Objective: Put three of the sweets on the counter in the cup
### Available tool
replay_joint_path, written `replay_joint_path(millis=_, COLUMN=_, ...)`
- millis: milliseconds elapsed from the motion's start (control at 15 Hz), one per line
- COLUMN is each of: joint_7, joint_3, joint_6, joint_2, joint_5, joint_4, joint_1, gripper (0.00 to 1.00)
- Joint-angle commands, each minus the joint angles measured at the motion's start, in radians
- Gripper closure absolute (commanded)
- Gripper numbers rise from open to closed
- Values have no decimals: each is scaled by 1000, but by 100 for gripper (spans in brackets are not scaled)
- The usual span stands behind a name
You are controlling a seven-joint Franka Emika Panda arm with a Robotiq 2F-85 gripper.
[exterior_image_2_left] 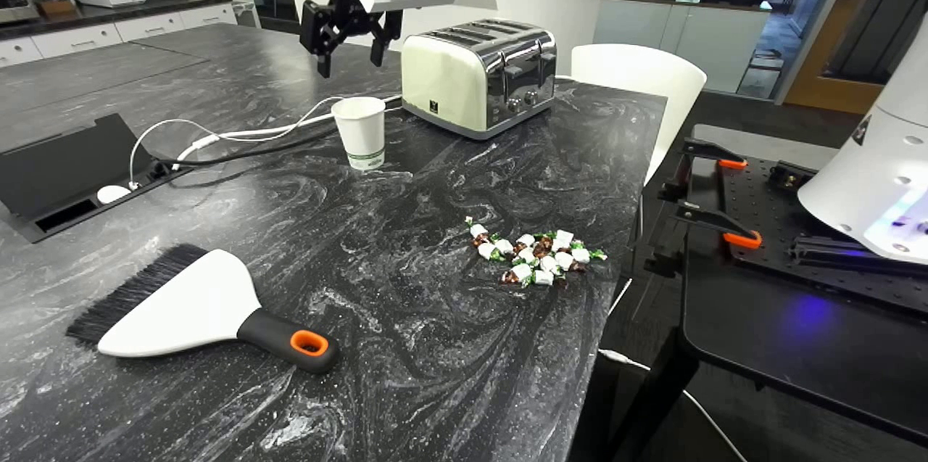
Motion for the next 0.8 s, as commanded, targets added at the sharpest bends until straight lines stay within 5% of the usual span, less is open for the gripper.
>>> replay_joint_path(millis=0, joint_7=-15, joint_3=2, joint_6=-19, joint_2=-227, joint_5=-70, joint_4=-243, joint_1=33, gripper=0)
replay_joint_path(millis=400, joint_7=-28, joint_3=152, joint_6=-70, joint_2=-438, joint_5=-47, joint_4=-545, joint_1=-10, gripper=0)
replay_joint_path(millis=733, joint_7=-121, joint_3=283, joint_6=-65, joint_2=-457, joint_5=146, joint_4=-674, joint_1=-54, gripper=0)
